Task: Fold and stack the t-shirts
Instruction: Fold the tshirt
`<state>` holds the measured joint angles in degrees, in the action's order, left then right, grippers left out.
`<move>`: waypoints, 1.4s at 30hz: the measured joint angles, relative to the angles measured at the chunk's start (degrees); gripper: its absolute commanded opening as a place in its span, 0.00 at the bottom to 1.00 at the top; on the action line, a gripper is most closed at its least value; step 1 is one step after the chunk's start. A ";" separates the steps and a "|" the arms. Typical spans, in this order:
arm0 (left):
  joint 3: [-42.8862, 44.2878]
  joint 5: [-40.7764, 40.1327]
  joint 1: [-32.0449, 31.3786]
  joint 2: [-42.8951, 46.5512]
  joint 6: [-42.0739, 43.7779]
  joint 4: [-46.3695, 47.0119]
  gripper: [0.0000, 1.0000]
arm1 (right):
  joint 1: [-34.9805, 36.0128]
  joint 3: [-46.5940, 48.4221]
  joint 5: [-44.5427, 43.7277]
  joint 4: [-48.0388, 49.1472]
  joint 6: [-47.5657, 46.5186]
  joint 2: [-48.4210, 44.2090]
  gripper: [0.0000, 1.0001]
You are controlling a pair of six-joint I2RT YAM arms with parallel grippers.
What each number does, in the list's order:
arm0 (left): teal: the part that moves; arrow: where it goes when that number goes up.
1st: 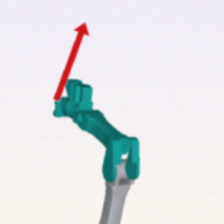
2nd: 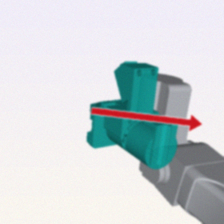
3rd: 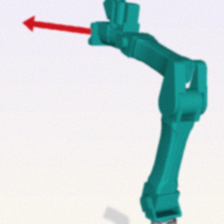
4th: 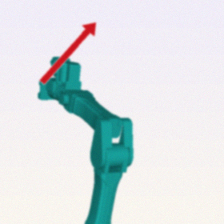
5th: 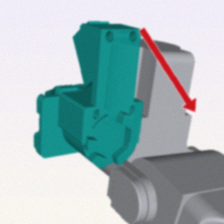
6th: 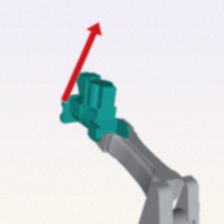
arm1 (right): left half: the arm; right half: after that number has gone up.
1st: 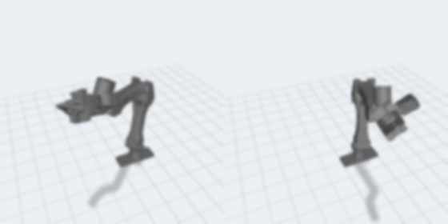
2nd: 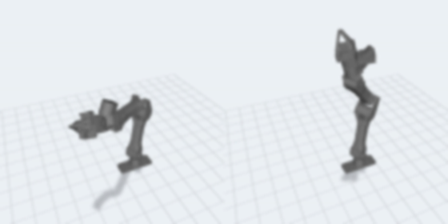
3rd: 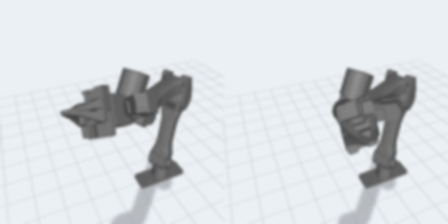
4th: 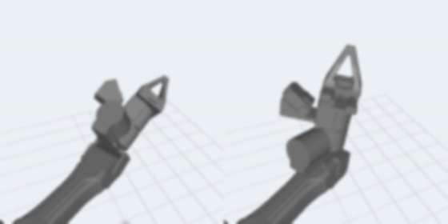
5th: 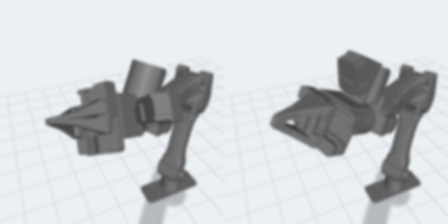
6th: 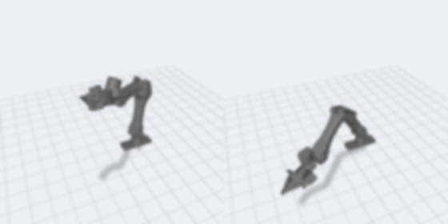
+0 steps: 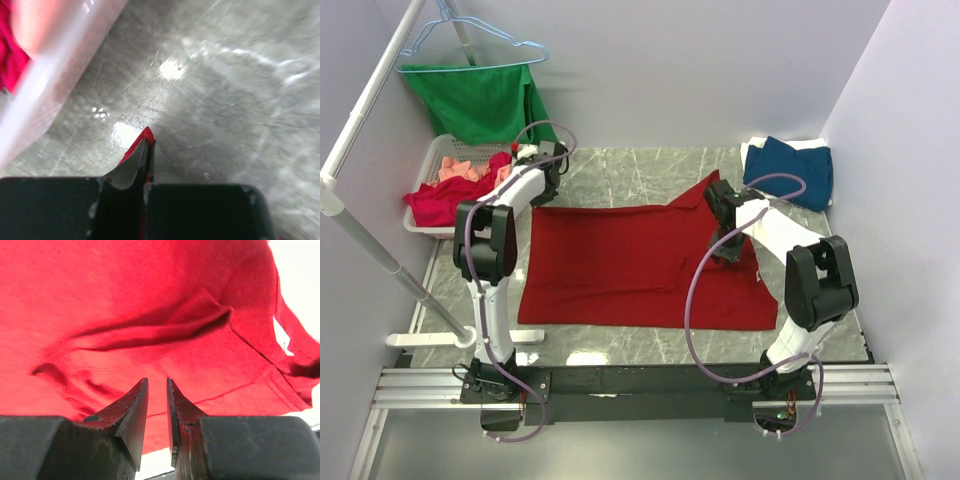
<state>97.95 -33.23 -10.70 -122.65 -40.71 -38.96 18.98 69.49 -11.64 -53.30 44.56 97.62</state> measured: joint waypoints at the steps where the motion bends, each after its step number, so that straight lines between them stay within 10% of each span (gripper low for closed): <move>1: 0.24 0.17 0.00 0.72 0.37 -0.11 0.06 | 0.00 0.94 -0.02 -0.11 0.04 0.26 0.28; 23: 2.73 6.73 0.00 6.16 4.59 -2.05 0.22 | -0.17 23.21 -1.25 -3.54 0.37 12.98 0.29; 42: 2.10 6.84 0.11 6.16 5.40 -1.97 0.01 | -0.26 23.02 -1.20 -3.76 0.33 13.29 0.28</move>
<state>100.05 -26.39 -10.59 -116.49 -35.31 -40.93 18.72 92.51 -12.84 -57.06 44.88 110.91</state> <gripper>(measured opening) 0.022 0.283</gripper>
